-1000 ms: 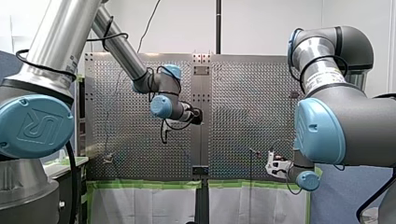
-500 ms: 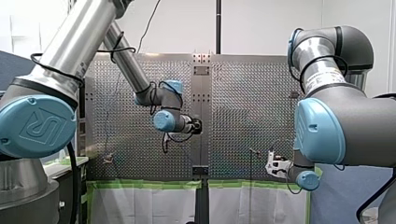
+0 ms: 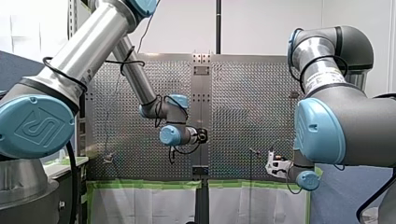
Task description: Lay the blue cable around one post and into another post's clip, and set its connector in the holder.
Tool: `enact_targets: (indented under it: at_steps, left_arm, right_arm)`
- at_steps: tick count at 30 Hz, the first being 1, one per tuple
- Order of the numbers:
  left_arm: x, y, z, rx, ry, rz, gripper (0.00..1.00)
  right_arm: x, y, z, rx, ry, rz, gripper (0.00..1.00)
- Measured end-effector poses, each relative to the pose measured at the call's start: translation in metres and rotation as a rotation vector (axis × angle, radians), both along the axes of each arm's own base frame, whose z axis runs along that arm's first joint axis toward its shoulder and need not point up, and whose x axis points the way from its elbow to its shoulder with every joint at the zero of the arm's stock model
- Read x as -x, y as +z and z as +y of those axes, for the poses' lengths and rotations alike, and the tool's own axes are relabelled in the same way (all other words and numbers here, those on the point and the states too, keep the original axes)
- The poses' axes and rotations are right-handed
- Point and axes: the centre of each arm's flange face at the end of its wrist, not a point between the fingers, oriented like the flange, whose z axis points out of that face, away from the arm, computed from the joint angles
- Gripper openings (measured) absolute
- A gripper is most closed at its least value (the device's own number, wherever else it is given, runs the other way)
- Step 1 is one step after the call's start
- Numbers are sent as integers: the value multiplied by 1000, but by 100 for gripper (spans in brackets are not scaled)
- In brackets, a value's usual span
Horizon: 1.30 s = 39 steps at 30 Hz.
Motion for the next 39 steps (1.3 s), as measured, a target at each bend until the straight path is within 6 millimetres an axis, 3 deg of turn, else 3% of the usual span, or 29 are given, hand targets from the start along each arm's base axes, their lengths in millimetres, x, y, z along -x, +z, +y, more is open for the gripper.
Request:
enact_targets:
  at_steps: [17, 29, 39]
  left_arm:
    - [6, -67, -11, -16, -1, -24, 100]
    - [-7, -107, -25, -39, 23, -49, 100]
    - [-4, -148, -34, -57, 20, 14, 100]
  right_arm:
    - [0, 0, 0, 1, 1, 1, 0]
    - [0, 0, 0, 2, -1, 1, 0]
    - [0, 0, -1, 1, 1, 1, 0]
